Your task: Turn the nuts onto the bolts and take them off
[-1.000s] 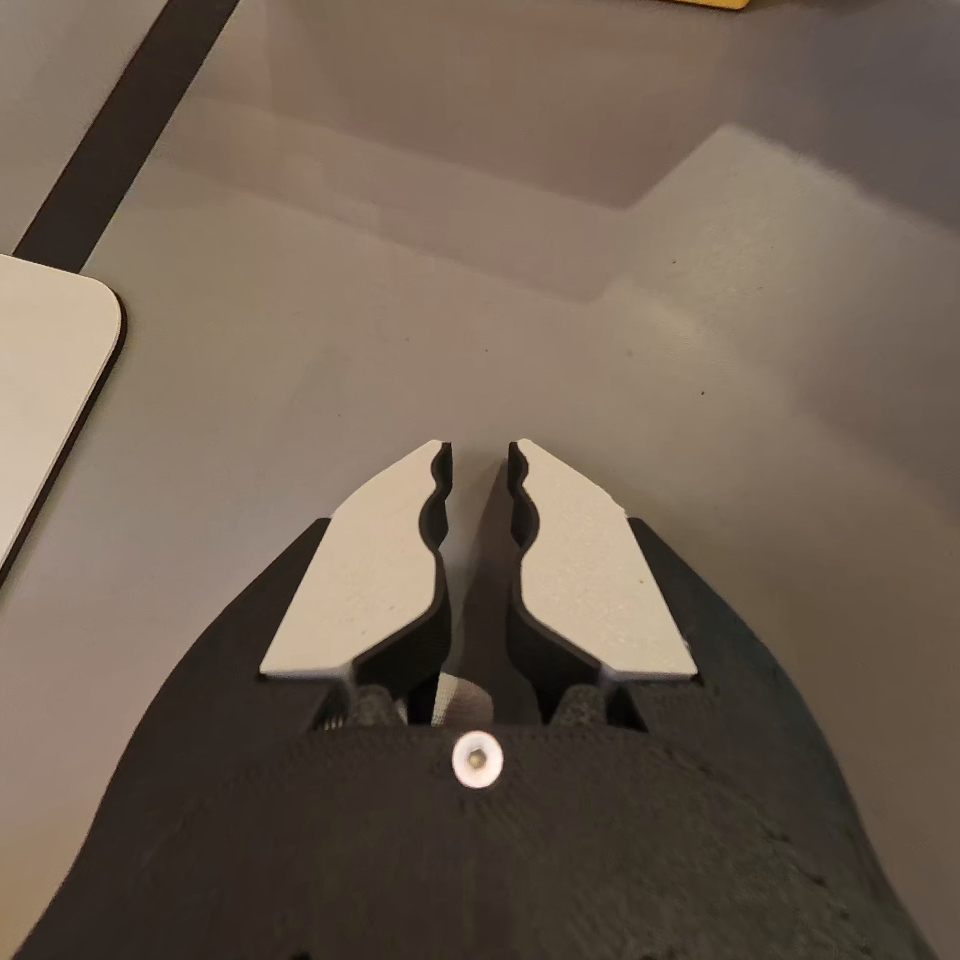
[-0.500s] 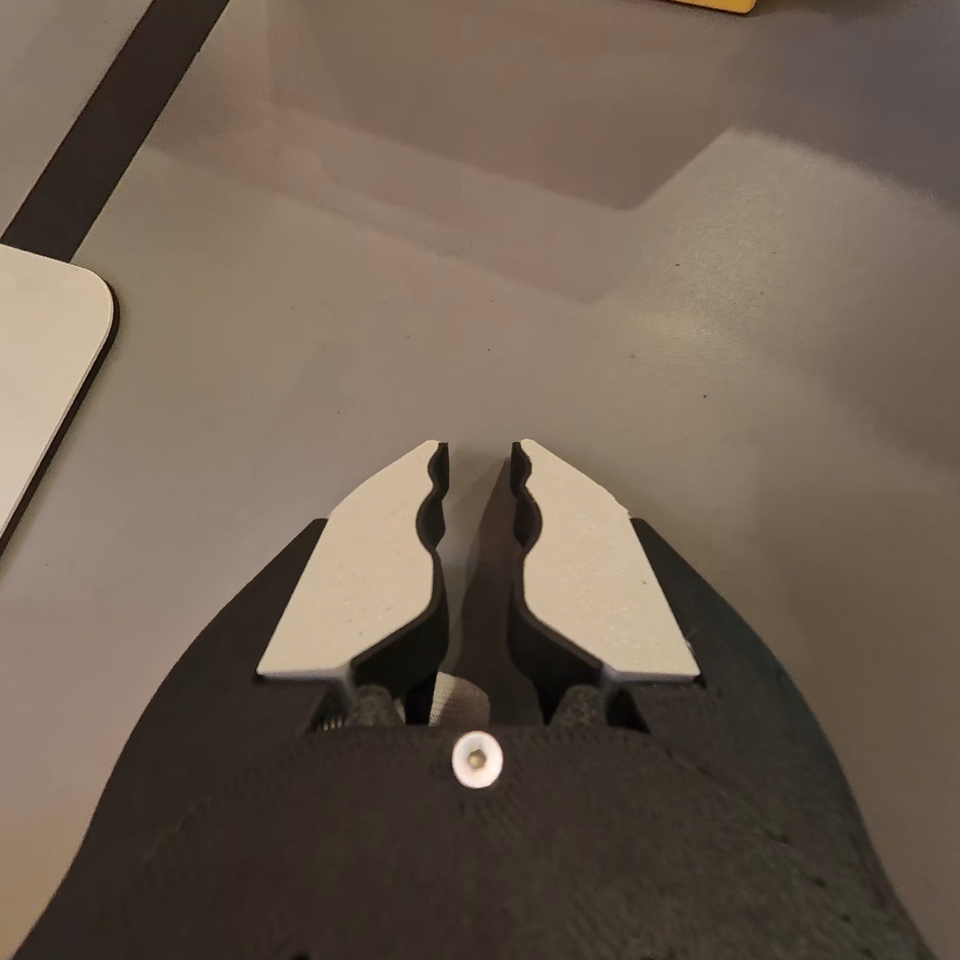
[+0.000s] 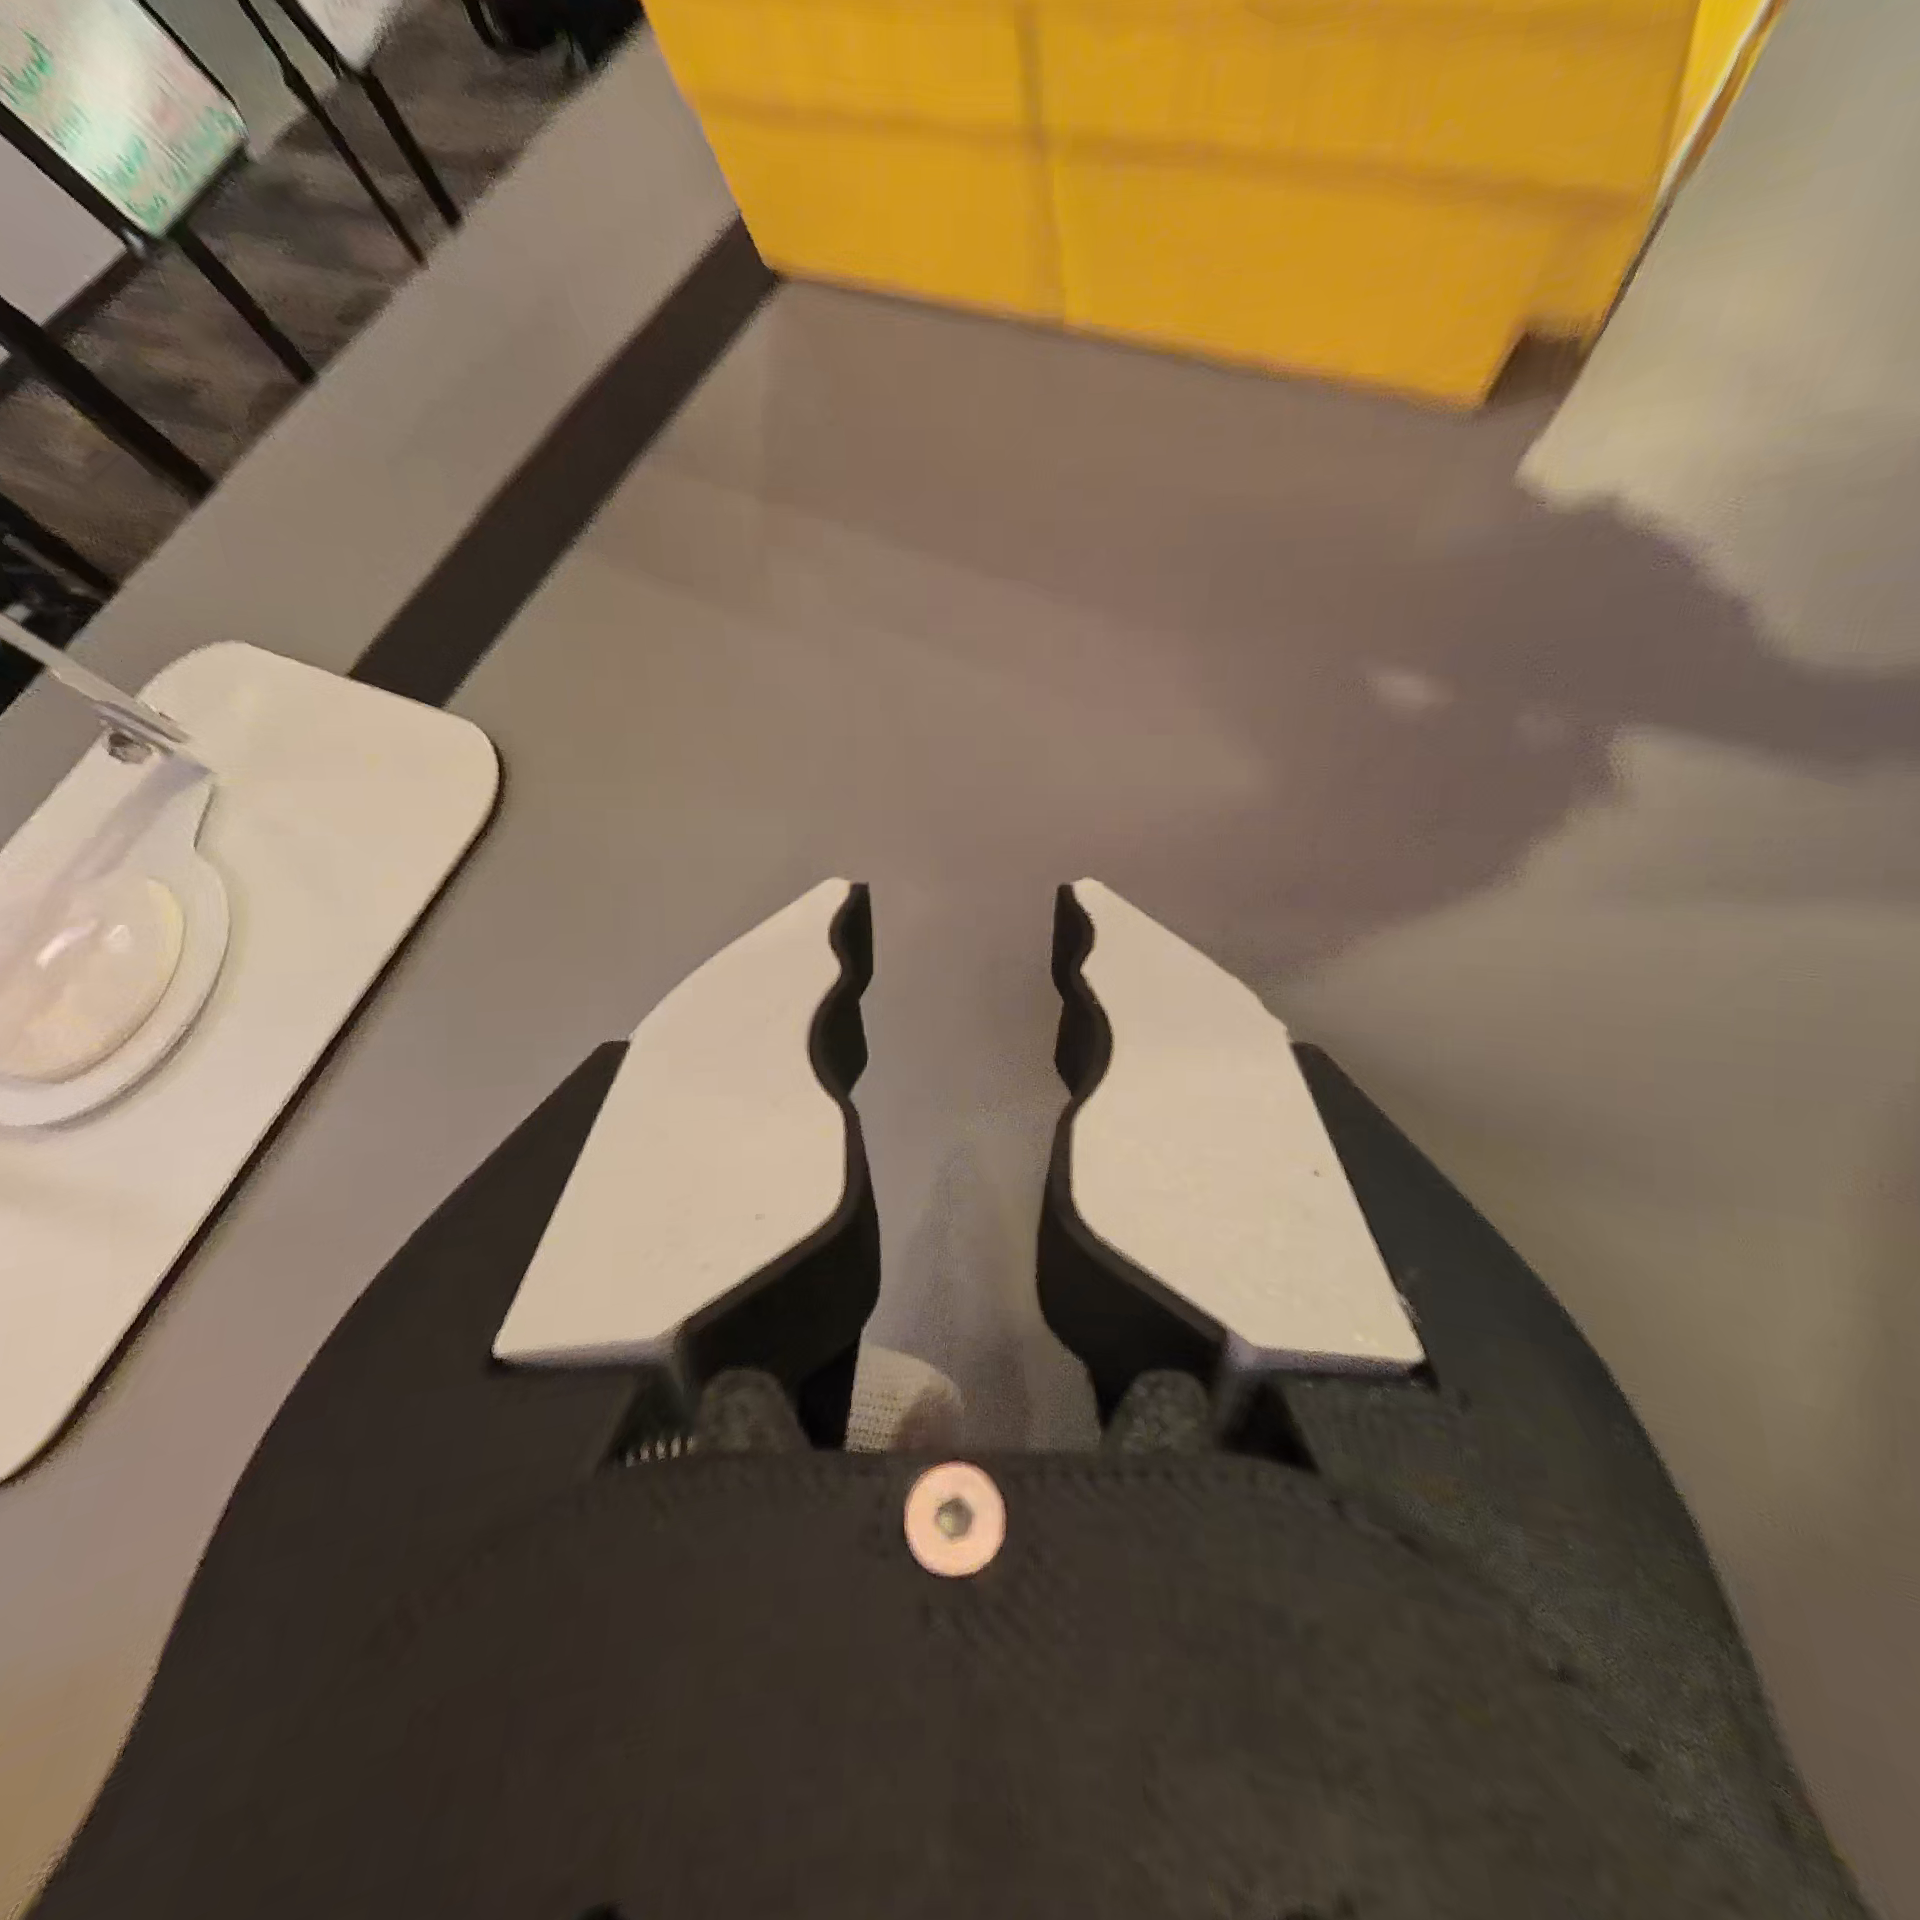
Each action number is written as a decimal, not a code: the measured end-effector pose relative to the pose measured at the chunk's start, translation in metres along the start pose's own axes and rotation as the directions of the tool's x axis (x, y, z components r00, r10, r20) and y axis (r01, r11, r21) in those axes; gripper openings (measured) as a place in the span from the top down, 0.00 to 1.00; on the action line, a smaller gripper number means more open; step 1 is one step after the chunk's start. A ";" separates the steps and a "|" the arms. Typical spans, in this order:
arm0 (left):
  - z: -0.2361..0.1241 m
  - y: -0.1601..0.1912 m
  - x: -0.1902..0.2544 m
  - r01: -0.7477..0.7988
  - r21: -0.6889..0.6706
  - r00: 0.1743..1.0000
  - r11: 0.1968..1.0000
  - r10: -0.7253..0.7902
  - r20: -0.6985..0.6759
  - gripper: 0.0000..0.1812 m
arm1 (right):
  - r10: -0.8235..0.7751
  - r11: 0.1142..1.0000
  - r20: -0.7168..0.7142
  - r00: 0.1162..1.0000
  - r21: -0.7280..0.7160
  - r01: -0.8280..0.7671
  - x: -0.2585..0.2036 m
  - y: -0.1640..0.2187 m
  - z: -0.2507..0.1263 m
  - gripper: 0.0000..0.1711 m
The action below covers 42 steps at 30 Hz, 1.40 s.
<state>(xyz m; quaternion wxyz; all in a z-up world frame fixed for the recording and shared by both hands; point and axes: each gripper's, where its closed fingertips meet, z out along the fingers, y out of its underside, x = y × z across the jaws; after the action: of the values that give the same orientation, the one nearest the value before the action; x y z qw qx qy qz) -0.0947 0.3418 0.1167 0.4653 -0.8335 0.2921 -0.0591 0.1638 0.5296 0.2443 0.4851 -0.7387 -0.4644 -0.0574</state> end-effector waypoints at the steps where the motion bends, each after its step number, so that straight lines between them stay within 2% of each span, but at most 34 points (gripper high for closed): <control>1: -0.006 -0.015 0.001 0.056 0.071 0.998 0.996 -0.054 -0.025 0.81 | 0.040 0.999 -0.018 0.999 0.018 -0.039 0.003 0.007 -0.010 0.66; 3: -0.019 -0.039 0.001 0.144 0.168 0.989 0.975 -0.134 -0.067 0.81 | 0.099 0.995 -0.068 0.993 0.025 -0.098 0.013 0.027 -0.025 0.64; 7: -0.046 -0.065 -0.011 0.100 0.231 0.995 0.968 -0.103 0.003 0.77 | 0.195 0.981 -0.114 0.974 0.029 -0.192 0.023 0.069 -0.039 0.61; 10: -0.080 -0.072 -0.037 0.072 0.263 0.987 0.962 -0.106 0.119 0.76 | 0.267 0.963 -0.083 0.960 0.039 -0.265 0.016 0.091 -0.037 0.59; 13: -0.127 -0.061 -0.070 0.083 0.282 0.953 0.956 -0.159 0.257 0.73 | 0.336 0.941 -0.063 0.940 0.053 -0.333 0.012 0.107 -0.029 0.57; 17: -0.203 -0.009 -0.120 0.096 0.210 0.830 0.973 -0.195 0.523 0.67 | 0.362 0.932 -0.022 0.932 0.039 -0.361 -0.001 0.119 -0.012 0.57; 20: -0.275 0.047 -0.148 0.163 0.177 0.673 0.971 -0.241 0.700 0.67 | 0.360 0.931 0.018 0.933 0.048 -0.361 -0.012 0.117 0.001 0.57; 23: -0.334 0.115 -0.160 0.296 0.187 0.527 0.937 -0.323 0.786 0.67 | 0.394 0.916 0.061 0.917 0.057 -0.397 -0.020 0.116 0.011 0.58; 27: -0.389 0.192 -0.168 0.389 0.172 0.335 0.905 -0.313 0.889 0.67 | 0.391 0.919 0.050 0.919 0.027 -0.393 -0.022 0.125 0.022 0.63; 30: -0.399 0.230 -0.173 0.451 0.212 0.275 0.867 -0.361 0.891 0.67 | 0.411 0.910 0.034 0.911 0.034 -0.412 -0.018 0.128 0.029 0.70; 35: -0.366 0.265 -0.172 0.574 0.205 0.367 0.793 -0.473 0.801 0.66 | 0.430 0.901 0.038 0.902 0.038 -0.431 -0.011 0.130 0.036 0.80; 40: -0.354 0.272 -0.177 0.599 0.273 0.384 0.752 -0.570 0.727 0.82 | 0.453 0.888 0.059 0.890 0.058 -0.456 -0.009 0.132 0.042 0.92; 42: -0.350 0.276 -0.177 0.599 0.256 0.395 0.759 -0.557 0.730 0.86 | 0.457 0.885 0.065 0.887 0.067 -0.461 -0.008 0.131 0.043 0.93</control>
<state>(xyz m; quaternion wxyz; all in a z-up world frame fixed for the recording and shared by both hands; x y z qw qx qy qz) -0.4895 0.0689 0.1200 0.4726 -0.8334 -0.2423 0.1529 0.2405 0.5448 0.1303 0.5034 -0.8084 -0.2900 0.0952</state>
